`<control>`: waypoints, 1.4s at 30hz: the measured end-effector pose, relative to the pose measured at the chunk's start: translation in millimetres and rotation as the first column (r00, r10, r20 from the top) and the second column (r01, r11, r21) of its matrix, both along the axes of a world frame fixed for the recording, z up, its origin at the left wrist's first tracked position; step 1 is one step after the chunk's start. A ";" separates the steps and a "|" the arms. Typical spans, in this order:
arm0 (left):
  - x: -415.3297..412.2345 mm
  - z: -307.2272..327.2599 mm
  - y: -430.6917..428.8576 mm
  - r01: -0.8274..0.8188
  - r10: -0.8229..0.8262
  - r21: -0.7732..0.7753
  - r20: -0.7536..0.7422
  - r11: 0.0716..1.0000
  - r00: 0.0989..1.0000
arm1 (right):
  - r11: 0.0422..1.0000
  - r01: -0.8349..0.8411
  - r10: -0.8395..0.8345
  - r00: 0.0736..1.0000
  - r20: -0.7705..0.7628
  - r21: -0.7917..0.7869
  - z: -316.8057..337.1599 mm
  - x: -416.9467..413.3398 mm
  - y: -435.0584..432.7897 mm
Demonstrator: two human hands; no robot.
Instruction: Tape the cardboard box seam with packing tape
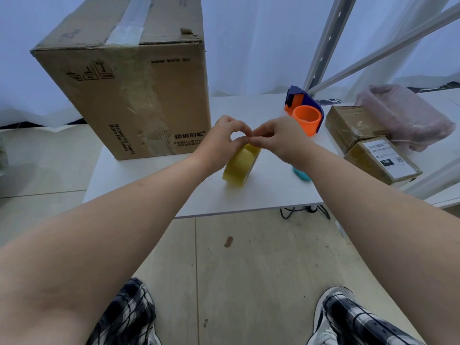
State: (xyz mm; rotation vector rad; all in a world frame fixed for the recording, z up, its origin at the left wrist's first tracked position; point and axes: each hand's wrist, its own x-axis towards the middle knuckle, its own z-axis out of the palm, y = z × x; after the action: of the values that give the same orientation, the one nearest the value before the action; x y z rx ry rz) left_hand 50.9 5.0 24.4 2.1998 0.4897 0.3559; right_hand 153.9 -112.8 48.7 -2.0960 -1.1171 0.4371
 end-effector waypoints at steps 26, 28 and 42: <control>8.8 7.4 0.2 -0.038 -0.005 -0.210 -0.204 0.977 0.979 | 0.977 0.207 -0.202 0.975 0.090 -0.051 12.7 -1.3 12.1; 7.0 8.5 5.9 -0.082 0.041 -0.209 -0.195 0.975 0.980 | 0.983 0.177 -0.174 0.983 0.051 -0.057 16.9 -4.8 15.2; 2.6 4.7 -1.7 -0.055 0.024 -0.149 -0.203 0.987 0.979 | 0.967 0.251 -0.253 0.962 -0.100 -0.032 15.9 -7.2 17.1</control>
State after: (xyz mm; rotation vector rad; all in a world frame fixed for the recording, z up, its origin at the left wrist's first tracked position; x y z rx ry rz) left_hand 53.5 3.3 29.1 2.0868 0.6500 0.1125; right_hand 146.7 -95.7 64.5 -2.1708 -0.7757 0.4279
